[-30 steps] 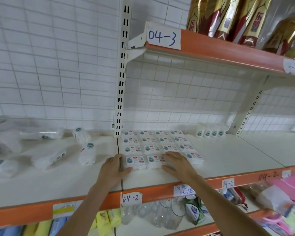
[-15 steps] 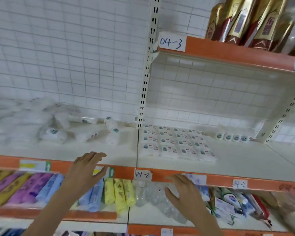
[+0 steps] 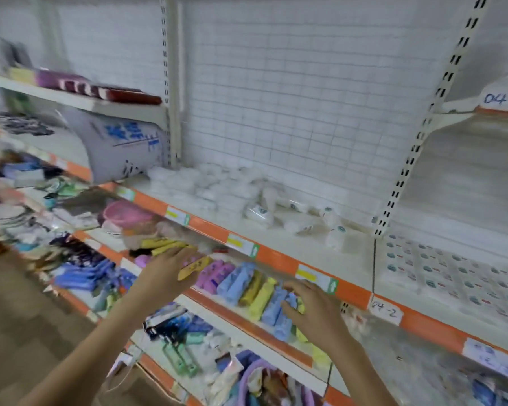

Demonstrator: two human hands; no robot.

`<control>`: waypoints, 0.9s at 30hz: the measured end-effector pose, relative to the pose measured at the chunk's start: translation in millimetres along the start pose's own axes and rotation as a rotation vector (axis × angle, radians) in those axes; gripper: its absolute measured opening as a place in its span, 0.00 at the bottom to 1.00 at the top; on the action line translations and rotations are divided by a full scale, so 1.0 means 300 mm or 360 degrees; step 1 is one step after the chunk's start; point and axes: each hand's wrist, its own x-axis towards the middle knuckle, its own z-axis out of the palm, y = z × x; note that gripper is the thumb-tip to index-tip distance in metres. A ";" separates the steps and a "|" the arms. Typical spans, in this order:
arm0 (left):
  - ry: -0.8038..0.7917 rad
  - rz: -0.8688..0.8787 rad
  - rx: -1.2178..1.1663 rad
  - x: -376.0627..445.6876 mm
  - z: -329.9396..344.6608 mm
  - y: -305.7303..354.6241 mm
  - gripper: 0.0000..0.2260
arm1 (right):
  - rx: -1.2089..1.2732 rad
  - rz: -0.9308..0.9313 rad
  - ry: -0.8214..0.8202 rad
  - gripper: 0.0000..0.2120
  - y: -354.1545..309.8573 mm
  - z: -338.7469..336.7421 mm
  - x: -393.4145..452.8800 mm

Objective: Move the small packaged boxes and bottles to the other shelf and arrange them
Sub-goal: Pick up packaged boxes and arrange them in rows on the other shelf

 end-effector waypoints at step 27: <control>-0.0241 0.0412 0.0044 0.827 0.028 -0.783 0.22 | -0.0270 0.0284 -0.0052 0.21 -0.304 0.221 1.055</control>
